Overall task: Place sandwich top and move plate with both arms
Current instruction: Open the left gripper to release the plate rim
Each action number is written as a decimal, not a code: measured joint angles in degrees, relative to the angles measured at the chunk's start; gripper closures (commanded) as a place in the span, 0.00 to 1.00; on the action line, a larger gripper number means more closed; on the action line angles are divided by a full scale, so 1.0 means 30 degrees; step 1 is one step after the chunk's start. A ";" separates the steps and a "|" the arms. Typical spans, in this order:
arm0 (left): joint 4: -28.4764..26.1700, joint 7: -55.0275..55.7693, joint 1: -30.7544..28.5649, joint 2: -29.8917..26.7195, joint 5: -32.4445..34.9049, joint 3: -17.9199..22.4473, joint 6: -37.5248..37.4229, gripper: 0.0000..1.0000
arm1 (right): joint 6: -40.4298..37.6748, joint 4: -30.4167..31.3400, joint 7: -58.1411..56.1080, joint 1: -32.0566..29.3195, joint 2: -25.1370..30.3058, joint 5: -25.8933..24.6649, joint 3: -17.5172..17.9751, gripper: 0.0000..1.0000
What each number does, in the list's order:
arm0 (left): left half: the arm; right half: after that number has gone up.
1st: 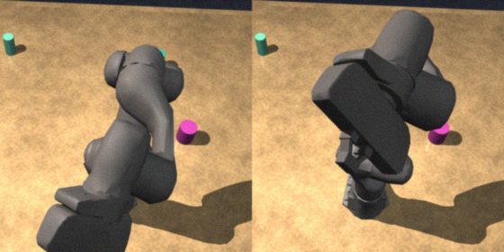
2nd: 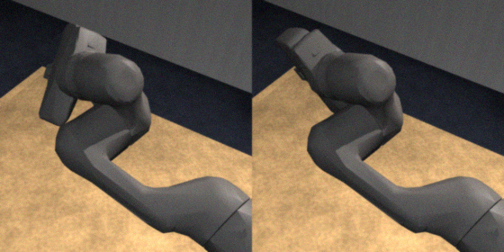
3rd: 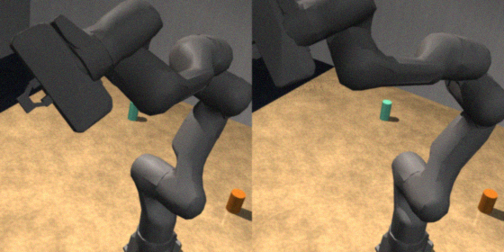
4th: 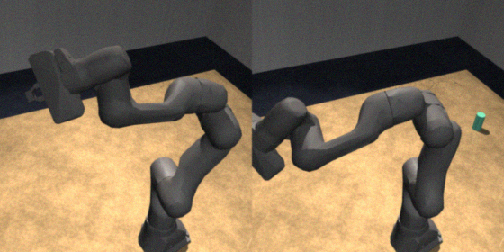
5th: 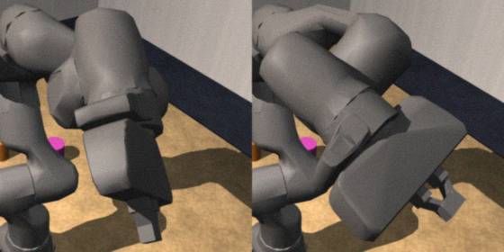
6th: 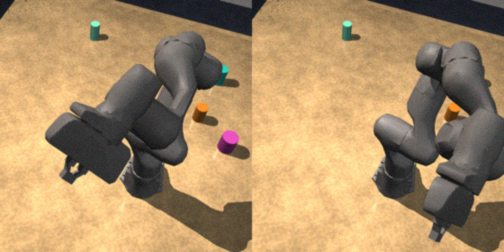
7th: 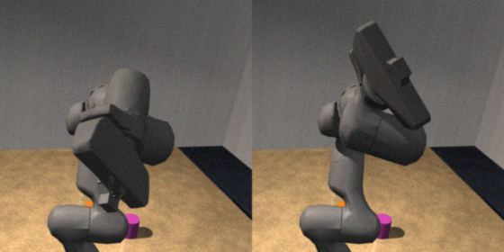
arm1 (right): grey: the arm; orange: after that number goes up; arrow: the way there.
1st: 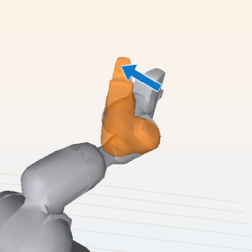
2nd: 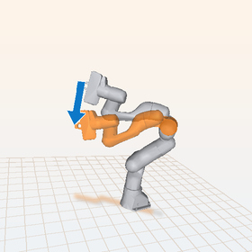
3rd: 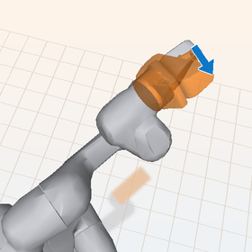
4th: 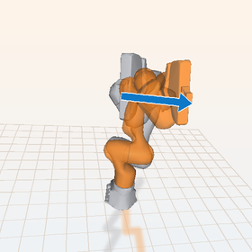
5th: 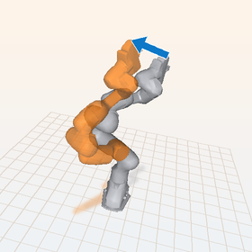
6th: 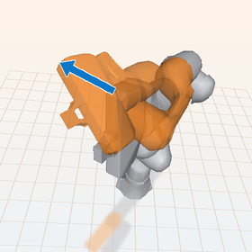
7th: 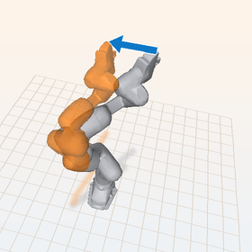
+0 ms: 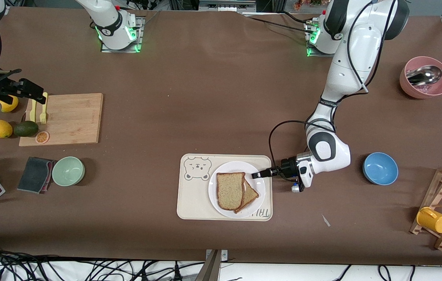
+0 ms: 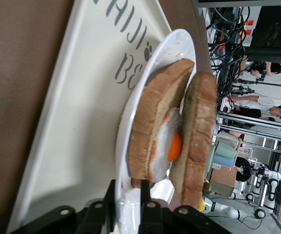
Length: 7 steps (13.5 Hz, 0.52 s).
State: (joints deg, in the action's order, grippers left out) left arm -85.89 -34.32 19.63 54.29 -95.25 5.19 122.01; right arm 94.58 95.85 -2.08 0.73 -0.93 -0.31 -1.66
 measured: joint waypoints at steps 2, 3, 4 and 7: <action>0.0027 0.0001 0.0024 -0.0097 0.0000 -0.0006 -0.0143 0.31 | 0.0000 0.0000 0.0000 0.0000 0.0000 0.0000 0.0000 0.00; 0.0027 0.0023 0.0032 -0.0160 -0.0001 -0.0010 -0.0182 0.30 | 0.0000 0.0000 0.0000 0.0000 0.0000 0.0001 0.0001 0.00; 0.0007 0.0051 0.0033 -0.0217 -0.0001 -0.0012 -0.0212 0.30 | 0.0000 0.0000 0.0000 0.0000 0.0000 0.0002 0.0006 0.00; -0.0123 0.0047 -0.0088 -0.0410 0.0433 0.0071 -0.0239 0.30 | 0.0000 -0.0001 0.0000 0.0001 0.0000 0.0006 0.0040 0.00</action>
State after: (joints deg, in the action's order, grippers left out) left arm -86.26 -34.18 19.37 53.06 -93.95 5.40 121.30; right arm 94.58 95.85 -2.08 0.73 -0.93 -0.30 -1.54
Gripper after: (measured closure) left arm 0.300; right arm 0.000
